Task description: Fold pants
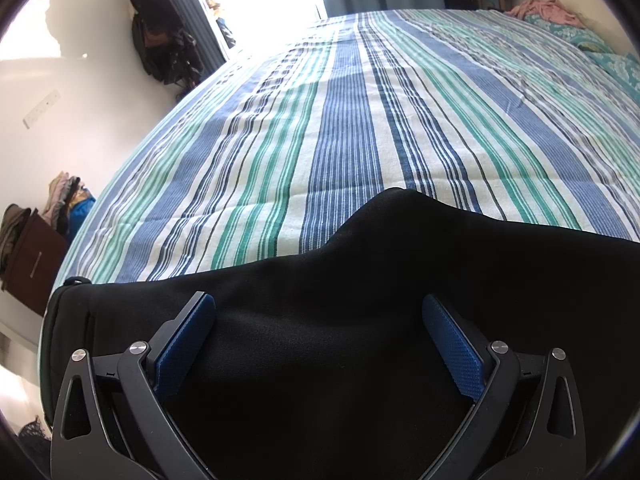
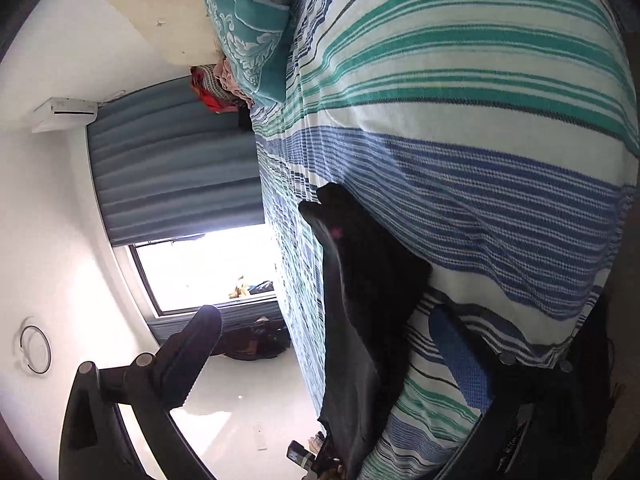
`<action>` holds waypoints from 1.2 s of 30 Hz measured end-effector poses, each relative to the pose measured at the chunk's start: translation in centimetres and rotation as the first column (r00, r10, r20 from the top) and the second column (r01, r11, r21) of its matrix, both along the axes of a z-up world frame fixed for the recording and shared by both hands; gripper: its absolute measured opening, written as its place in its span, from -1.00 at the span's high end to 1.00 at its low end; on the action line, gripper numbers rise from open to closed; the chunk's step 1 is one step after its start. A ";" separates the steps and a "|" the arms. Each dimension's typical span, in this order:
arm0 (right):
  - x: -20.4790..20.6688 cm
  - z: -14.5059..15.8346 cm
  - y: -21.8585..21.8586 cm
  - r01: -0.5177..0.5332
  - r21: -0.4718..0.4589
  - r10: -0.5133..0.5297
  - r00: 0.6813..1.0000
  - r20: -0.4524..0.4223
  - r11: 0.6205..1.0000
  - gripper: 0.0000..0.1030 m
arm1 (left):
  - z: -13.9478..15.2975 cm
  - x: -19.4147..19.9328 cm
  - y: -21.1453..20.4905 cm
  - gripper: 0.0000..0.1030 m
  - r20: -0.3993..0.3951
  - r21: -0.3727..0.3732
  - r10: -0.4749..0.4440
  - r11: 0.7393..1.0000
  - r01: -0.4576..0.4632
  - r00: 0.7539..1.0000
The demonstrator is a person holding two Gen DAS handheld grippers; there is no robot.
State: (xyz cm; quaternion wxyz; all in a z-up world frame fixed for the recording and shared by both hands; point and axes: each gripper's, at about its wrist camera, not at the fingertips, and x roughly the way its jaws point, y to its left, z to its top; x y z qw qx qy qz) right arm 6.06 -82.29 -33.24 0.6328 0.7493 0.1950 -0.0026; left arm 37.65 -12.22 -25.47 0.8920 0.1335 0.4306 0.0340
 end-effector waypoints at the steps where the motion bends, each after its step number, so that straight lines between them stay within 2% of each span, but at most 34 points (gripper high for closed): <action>1: 0.3 0.3 0.4 0.005 -0.010 -0.005 1.000 -0.001 1.000 -0.99 | 0.0 0.0 0.0 -0.99 0.000 -0.001 0.000 1.000 0.000 1.000; 5: 2.0 0.9 0.9 0.026 -0.036 -0.025 0.998 0.051 0.999 -0.99 | 0.0 0.0 0.0 -0.99 0.000 -0.001 0.000 1.000 0.000 1.000; 8: 4.3 1.2 0.2 0.050 -0.093 -0.047 0.998 0.037 0.994 -1.00 | 0.0 0.0 0.0 -0.99 0.000 -0.001 0.000 1.000 0.000 1.000; 11: 6.5 1.4 0.2 -0.012 -0.177 0.003 0.999 -0.049 0.984 -1.00 | 0.0 0.0 0.0 -0.99 0.001 -0.002 0.000 1.000 0.000 1.000; 16: 7.3 2.0 0.8 -0.120 -0.275 0.095 0.990 -0.101 0.954 -0.95 | -0.1 0.0 0.1 -0.99 0.006 -0.008 -0.001 1.000 0.001 1.000; 18: 7.5 2.2 0.8 -0.154 -0.294 0.110 0.981 -0.162 0.943 -0.68 | 0.0 0.1 0.1 -0.99 0.006 -0.009 -0.001 1.000 0.001 1.000; 19: 7.5 2.2 0.8 -0.165 -0.300 0.105 0.973 -0.206 0.939 -0.36 | -0.1 0.0 0.1 -0.99 0.006 -0.010 -0.001 1.000 0.001 1.000; 20: 7.3 2.0 0.8 -0.168 -0.307 0.093 0.965 -0.244 0.937 0.06 | -0.1 0.1 0.1 -0.99 0.006 -0.011 -0.001 1.000 0.001 1.000; 22: 6.8 1.6 0.8 -0.182 -0.332 0.069 0.944 -0.323 0.926 0.68 | -0.1 0.0 0.1 -0.99 0.006 -0.010 -0.001 1.000 0.001 1.000; 24: 6.3 1.5 1.0 -0.164 -0.349 0.052 0.950 -0.307 0.923 0.71 | -0.1 0.0 0.1 -0.99 0.006 -0.010 -0.001 1.000 0.001 1.000; 26: 6.3 2.5 1.7 -0.165 -0.396 0.043 0.953 -0.299 0.903 0.78 | -0.1 0.1 0.1 -0.99 0.005 -0.009 -0.001 1.000 0.001 1.000; 30: 7.7 5.5 4.4 -0.179 -0.422 0.097 0.973 -0.208 0.889 0.78 | 0.0 0.1 0.1 -0.99 -0.001 -0.006 -0.001 1.000 0.001 1.000; 33: 8.7 7.7 7.3 -0.186 -0.415 0.138 0.980 -0.143 0.891 0.78 | 1.0 0.5 0.0 -0.99 -0.062 0.000 -0.005 1.000 0.005 0.998; 34: 9.2 8.3 8.6 -0.196 -0.410 0.158 0.980 -0.123 0.891 0.78 | 1.6 0.4 0.2 -0.96 -0.092 -0.015 -0.008 1.000 0.007 0.996; 36: 10.3 9.5 11.9 -0.225 -0.407 0.212 0.974 -0.078 0.885 0.78 | 3.3 -1.2 1.0 -0.89 -0.109 -0.097 -0.028 0.995 0.017 0.994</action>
